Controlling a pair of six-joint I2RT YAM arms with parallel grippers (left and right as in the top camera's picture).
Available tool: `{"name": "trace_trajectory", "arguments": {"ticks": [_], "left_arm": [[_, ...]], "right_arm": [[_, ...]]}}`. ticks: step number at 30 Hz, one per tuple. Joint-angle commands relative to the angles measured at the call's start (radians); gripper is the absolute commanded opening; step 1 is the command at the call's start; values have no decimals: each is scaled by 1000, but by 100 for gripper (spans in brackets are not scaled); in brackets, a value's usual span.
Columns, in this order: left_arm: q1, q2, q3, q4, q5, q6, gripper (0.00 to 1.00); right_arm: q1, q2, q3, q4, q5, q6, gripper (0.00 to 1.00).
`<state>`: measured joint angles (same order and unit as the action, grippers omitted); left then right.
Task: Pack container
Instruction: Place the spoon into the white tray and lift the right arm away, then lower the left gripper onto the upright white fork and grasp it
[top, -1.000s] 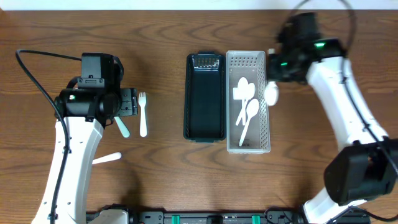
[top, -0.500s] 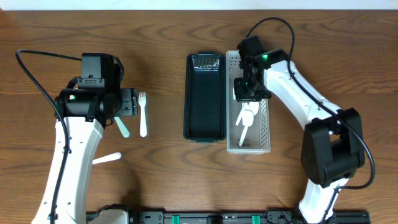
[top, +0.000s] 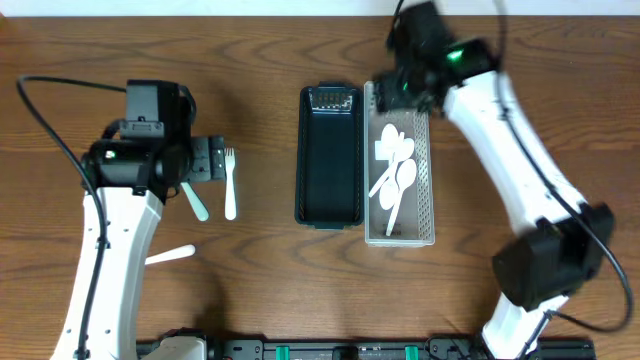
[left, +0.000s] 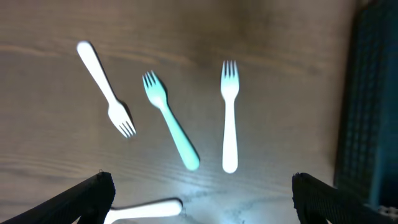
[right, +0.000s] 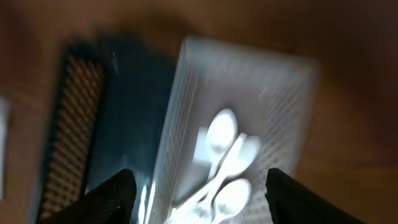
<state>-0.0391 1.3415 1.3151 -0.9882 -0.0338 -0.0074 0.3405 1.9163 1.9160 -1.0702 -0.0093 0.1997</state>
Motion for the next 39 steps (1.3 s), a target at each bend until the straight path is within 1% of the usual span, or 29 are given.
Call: {"name": "trace_trajectory", "arguments": {"ticks": [1,2,3,4,6,7,13,15,17,22,27,32,37,39], "left_arm": [[5,19,105,2,-11,-6,90],[5,29,127,2,-11,-6,89],[5,45,151,5,-12,-6,88],[5,60,168,9,-11,-6,87],[5,103,191,29,-11,-6,80],[5,124,194,44,-11,-7,80],[5,304,195,124,-11,-6,82],[5,368,194,135,-11,-6,89],[5,430,194,137,-11,-7,89],[5,567,194,133,48,-21,91],[5,675,194,131,53,-32,91],[5,747,194,122,53,-32,92],[5,779,194,111,53,-32,92],[5,780,192,109,53,-32,88]], "right_arm": [[-68,-80,148,-36,90,-40,76],[-94,-86,190,-51,93,-40,82],[-119,-89,222,-63,92,-40,85],[-151,-94,256,-76,92,-40,85],[-216,-100,310,-104,91,-37,84],[-244,-103,328,-117,90,-36,83],[-413,-106,362,-187,87,-36,83],[-453,-104,362,-208,87,-37,83],[-486,-104,361,-223,88,-37,83],[-519,-104,362,-233,88,-41,83],[-519,-104,361,-233,88,-41,83],[-519,-104,362,-239,88,-41,82],[-519,-104,362,-253,88,-40,82],[-519,-104,362,-256,88,-40,81]]}}
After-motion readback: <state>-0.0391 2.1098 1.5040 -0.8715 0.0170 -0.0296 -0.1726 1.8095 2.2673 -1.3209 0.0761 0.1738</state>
